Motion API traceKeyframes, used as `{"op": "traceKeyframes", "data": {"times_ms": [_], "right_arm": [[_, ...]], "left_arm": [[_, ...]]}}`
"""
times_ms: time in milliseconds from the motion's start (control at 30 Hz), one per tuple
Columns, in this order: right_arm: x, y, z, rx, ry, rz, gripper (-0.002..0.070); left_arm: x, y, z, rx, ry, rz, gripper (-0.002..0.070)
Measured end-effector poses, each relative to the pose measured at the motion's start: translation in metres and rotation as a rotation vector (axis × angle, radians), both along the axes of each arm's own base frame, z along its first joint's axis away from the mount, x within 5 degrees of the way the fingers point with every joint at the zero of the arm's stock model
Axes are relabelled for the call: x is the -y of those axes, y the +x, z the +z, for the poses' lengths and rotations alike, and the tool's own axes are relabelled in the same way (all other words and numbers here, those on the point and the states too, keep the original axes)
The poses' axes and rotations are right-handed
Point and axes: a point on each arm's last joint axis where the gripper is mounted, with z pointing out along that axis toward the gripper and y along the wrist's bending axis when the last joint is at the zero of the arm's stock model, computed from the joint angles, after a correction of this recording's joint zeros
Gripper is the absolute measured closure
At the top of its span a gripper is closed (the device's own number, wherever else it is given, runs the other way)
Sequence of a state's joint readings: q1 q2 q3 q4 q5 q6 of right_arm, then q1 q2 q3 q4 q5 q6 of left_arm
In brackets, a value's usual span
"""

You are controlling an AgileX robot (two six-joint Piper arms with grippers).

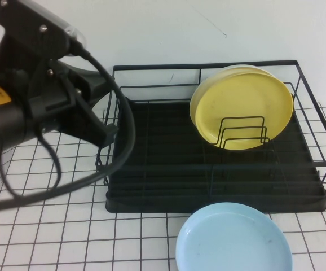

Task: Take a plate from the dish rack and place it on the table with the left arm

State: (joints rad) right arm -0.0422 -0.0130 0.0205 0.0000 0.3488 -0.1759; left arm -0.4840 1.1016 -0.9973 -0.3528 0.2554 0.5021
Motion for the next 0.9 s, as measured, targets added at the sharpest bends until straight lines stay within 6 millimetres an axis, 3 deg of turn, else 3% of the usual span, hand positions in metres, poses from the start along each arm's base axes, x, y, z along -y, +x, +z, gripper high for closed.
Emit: {"op": "traceKeyframes", "data": {"times_ms": [300,567,733,800,900], "right_arm": [[0.0,0.0,0.0,0.0,0.0,0.0,0.068],[0.0,0.0,0.0,0.0,0.0,0.0,0.068],[0.0,0.0,0.0,0.0,0.0,0.0,0.068],[0.0,0.0,0.0,0.0,0.0,0.0,0.068],[0.0,0.0,0.0,0.0,0.0,0.0,0.068]], "left_arm": [[-0.036,-0.062,0.035,0.064,-0.018,-0.017,0.0676],[-0.081,-0.13,0.055,0.238,-0.07,0.118,0.0676],[-0.098,-0.166,0.038,0.329,-0.064,0.224,0.0676],[-0.102,-0.178,0.021,0.343,-0.061,0.257,0.0676],[-0.103,-0.18,-0.018,0.295,-0.037,0.283,0.0676]]}}
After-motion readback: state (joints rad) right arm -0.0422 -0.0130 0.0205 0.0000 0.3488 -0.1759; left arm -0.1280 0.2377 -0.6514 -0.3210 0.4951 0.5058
